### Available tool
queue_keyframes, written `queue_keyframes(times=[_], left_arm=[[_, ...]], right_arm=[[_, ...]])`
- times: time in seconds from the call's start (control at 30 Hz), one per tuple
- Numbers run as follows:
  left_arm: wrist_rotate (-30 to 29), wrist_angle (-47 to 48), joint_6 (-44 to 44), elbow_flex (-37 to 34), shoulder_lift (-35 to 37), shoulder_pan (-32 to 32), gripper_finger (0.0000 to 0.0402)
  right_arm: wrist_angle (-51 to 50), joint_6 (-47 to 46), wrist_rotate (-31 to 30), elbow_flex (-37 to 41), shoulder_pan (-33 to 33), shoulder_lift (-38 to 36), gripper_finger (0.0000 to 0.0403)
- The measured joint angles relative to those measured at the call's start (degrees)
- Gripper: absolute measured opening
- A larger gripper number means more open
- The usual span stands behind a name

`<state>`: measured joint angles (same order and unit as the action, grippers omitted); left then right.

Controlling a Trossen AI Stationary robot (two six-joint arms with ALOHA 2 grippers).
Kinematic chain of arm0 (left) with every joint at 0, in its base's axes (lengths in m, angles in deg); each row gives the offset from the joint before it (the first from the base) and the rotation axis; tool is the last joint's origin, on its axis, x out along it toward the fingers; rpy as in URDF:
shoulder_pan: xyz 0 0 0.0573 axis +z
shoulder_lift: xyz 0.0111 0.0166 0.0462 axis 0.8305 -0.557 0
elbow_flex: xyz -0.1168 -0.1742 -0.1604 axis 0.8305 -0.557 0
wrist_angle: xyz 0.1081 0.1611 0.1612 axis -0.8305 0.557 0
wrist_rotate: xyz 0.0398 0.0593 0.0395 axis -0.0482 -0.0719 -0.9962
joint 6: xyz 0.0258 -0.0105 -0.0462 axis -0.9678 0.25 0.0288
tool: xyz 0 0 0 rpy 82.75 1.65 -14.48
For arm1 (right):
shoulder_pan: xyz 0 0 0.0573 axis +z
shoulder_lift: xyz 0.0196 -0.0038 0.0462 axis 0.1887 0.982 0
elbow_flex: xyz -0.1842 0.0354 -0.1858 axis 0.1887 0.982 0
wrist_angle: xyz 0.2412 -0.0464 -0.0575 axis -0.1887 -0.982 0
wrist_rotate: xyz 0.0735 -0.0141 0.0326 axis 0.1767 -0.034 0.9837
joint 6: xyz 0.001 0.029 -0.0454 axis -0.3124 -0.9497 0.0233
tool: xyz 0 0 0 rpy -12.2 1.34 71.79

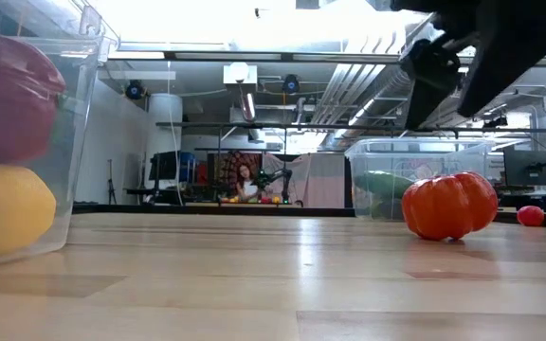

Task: Sort produce into baskets
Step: Put the orange pumpkin into the bottom transparent bin

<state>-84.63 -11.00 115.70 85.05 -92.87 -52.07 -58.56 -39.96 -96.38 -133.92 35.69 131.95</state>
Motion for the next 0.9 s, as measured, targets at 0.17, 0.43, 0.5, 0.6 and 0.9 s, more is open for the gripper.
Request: queue_keyframes(times=[0.17, 0.43, 0.5, 0.6, 0.9], left_arm=[[0.0, 0.02, -0.67, 0.0, 0.0, 0.0, 0.03], [0.0, 0.04, -1.4, 0.0, 0.0, 0.0, 0.03], [0.0, 0.04, -1.4, 0.0, 0.0, 0.0, 0.03], [0.0, 0.08, -1.42, 0.0, 0.0, 0.0, 0.03], [0.31, 1.74, -1.39, -0.02, 0.0, 0.02, 0.03]], right_arm=[[-2.14, 2.84, 2.3, 3.53, -0.01, 0.09, 0.0394], [-3.16, 1.2, 0.87, 5.0, -4.29, 0.09, 0.0393], [-3.18, 0.96, 1.98, 5.0, -5.64, 0.11, 0.0393], [-3.12, 1.01, 5.3, 5.0, -7.67, 1.21, 0.0394], [0.74, 2.92, 10.52, 5.0, -9.46, 9.37, 0.0394]])
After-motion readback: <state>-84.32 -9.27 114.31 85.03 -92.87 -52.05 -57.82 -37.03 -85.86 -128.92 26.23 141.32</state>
